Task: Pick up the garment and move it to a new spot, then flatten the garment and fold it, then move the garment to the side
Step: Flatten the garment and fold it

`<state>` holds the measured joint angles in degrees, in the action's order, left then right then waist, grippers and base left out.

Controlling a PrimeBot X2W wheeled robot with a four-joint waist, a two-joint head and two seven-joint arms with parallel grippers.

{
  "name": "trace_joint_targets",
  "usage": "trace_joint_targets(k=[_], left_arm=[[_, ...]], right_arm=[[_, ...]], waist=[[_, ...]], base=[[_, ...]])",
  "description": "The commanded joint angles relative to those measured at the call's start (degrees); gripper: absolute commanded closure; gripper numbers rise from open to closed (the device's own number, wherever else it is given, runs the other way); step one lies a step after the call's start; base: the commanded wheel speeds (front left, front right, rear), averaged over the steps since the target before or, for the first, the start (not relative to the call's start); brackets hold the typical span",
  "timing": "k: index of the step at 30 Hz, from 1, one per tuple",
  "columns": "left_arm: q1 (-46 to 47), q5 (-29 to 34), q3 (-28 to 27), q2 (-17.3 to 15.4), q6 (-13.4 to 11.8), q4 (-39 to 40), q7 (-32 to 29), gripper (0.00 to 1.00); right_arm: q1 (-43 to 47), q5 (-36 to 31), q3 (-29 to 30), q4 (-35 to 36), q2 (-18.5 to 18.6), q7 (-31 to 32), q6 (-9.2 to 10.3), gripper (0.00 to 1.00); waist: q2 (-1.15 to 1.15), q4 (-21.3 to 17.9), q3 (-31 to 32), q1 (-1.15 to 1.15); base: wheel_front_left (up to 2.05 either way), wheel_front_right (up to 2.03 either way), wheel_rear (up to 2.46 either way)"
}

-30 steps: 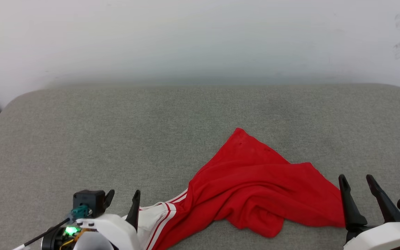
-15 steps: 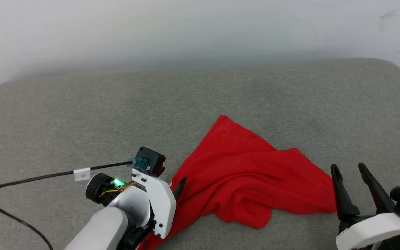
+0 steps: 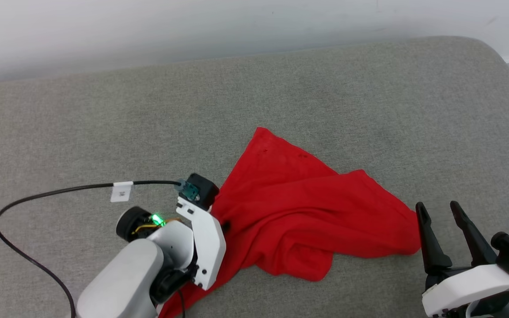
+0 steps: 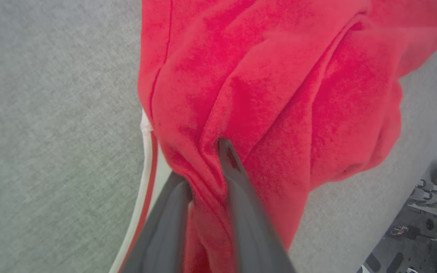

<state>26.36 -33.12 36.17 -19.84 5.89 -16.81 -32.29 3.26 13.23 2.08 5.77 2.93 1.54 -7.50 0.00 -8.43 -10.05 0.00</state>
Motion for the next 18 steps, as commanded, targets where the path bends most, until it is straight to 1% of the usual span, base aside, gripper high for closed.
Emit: trace_joint_targets(k=[1, 2, 5, 8, 11, 13, 15, 18], left_arm=[[0.9, 0.4, -0.7, -0.2, -0.2, 0.3, 1.4, 1.0], [1.2, 0.9, -1.1, -0.3, -0.5, 0.5, 2.7, 1.0], [2.1, 2.0, -3.5, -0.7, -2.9, 1.1, 7.8, 1.0], [3.1, 3.2, -7.3, -1.5, -6.5, 0.9, 13.6, 1.0], [3.2, 3.7, -10.6, -2.5, -10.1, -0.8, 17.3, 1.0], [2.3, 2.9, -12.5, -2.8, -11.8, -2.4, 18.5, 1.0], [0.9, 2.1, -13.6, -3.1, -12.8, -4.0, 18.8, 1.0], [-1.3, 0.7, -14.3, -2.8, -13.5, -6.0, 18.5, 1.0]], right_arm=[[-0.9, 0.4, 0.0, -0.2, -0.1, -0.3, 0.02, 0.0], [-1.0, 0.3, 0.0, -0.4, -0.1, -0.4, 0.02, 0.0], [-1.0, 0.5, 0.0, -1.0, -0.1, -0.4, 0.02, 0.0], [-1.5, 0.8, -0.2, -1.3, -0.1, -0.3, 0.02, 0.0], [-1.9, 1.0, -0.5, -1.6, -0.1, -0.4, 0.02, 0.0], [-1.9, 1.2, -0.7, -1.8, -0.1, -0.6, 0.02, 0.0], [-2.0, 1.3, -0.8, -2.0, -0.1, -0.6, 0.02, 0.0], [-1.9, 1.5, -0.6, -2.4, -0.1, -0.9, 0.02, 0.0]], waist=[[0.0, 0.1, -0.1, 0.0], [0.0, 0.2, -0.1, 0.0], [0.0, 0.4, -0.1, 0.0], [0.0, 0.8, -0.3, 0.0], [0.0, 1.1, -0.6, 0.0], [0.0, 1.1, -0.8, 0.0], [0.0, 1.0, -1.0, 0.0], [0.0, 1.0, -1.2, 0.0]], base=[[0.0, 0.0, 0.0], [0.0, 0.0, 0.0], [0.0, 0.0, 0.0], [0.0, 0.0, 0.0], [0.0, 0.0, 0.0], [0.0, 0.0, 0.0], [0.0, 0.0, 0.0], [0.0, 0.0, 0.0]])
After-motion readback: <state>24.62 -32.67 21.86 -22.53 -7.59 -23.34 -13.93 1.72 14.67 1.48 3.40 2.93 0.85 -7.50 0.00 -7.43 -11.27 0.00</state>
